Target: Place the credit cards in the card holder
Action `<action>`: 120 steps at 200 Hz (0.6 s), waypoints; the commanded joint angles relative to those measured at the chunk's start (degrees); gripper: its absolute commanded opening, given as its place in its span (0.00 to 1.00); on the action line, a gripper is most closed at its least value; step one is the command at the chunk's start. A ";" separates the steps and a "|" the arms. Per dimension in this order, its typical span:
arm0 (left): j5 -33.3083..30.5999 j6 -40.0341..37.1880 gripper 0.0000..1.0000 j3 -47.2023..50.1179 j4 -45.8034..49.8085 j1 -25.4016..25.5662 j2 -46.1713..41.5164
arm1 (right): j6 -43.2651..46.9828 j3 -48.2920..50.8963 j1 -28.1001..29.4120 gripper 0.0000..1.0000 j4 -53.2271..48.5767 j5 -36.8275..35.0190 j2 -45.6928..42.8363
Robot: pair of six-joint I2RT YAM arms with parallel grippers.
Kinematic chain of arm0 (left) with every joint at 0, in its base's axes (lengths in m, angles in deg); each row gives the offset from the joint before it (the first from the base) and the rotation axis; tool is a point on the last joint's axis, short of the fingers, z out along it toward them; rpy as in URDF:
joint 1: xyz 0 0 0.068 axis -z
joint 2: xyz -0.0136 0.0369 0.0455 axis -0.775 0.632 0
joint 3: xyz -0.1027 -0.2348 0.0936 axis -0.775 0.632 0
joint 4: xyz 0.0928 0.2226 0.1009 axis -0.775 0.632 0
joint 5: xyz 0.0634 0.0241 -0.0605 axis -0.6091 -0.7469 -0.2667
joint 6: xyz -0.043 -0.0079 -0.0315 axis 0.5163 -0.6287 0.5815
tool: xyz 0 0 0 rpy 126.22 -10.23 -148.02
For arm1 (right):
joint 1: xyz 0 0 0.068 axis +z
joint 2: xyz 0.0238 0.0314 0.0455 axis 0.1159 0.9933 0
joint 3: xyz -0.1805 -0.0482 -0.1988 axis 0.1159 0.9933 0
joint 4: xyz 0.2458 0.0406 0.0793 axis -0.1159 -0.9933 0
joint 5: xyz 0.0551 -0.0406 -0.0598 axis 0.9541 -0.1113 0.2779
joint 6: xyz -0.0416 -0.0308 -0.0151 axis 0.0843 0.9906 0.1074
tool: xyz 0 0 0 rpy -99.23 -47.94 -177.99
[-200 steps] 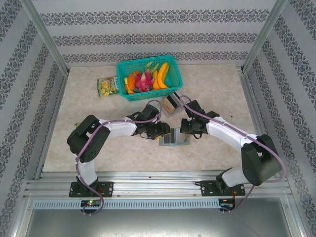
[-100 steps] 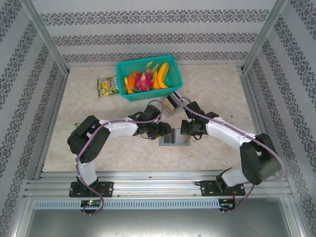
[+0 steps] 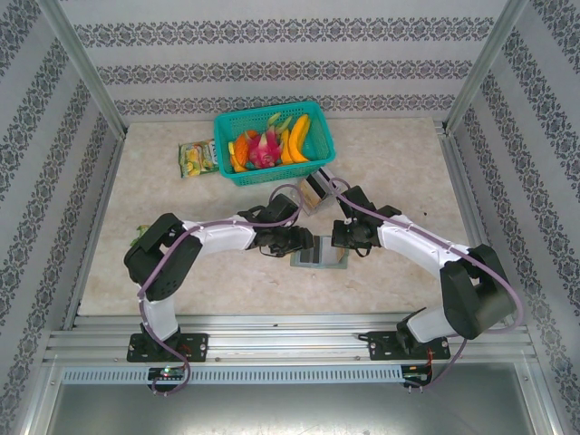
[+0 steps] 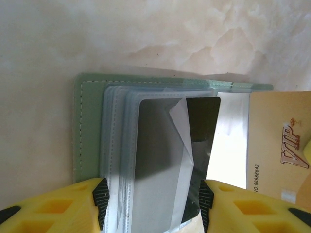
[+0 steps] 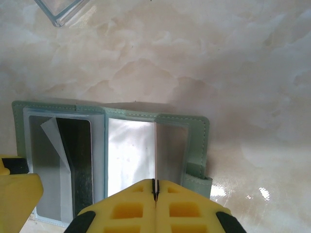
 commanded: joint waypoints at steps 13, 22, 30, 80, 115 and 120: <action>1.49 -2.32 0.49 -2.40 1.77 1.27 1.70 | -0.30 0.92 -0.26 0.00 -0.14 -0.99 0.94; 1.56 -2.65 0.48 -2.73 1.81 1.43 1.50 | -0.26 0.93 -0.22 0.00 -0.14 -0.94 1.04; 1.98 -2.67 0.47 -2.88 1.54 1.44 1.46 | -0.26 1.00 -0.21 0.00 -0.01 -0.95 1.06; 2.79 -2.54 0.47 -3.98 1.74 1.88 2.36 | -0.41 1.01 -0.26 0.00 0.29 -0.95 1.61; 0.85 -2.87 0.52 -4.71 4.00 1.88 2.53 | -0.52 1.00 -0.26 0.00 0.47 -0.83 1.68; 1.32 -2.91 0.52 -5.13 3.99 1.90 2.86 | -0.47 1.00 -0.22 0.00 0.47 -0.82 1.67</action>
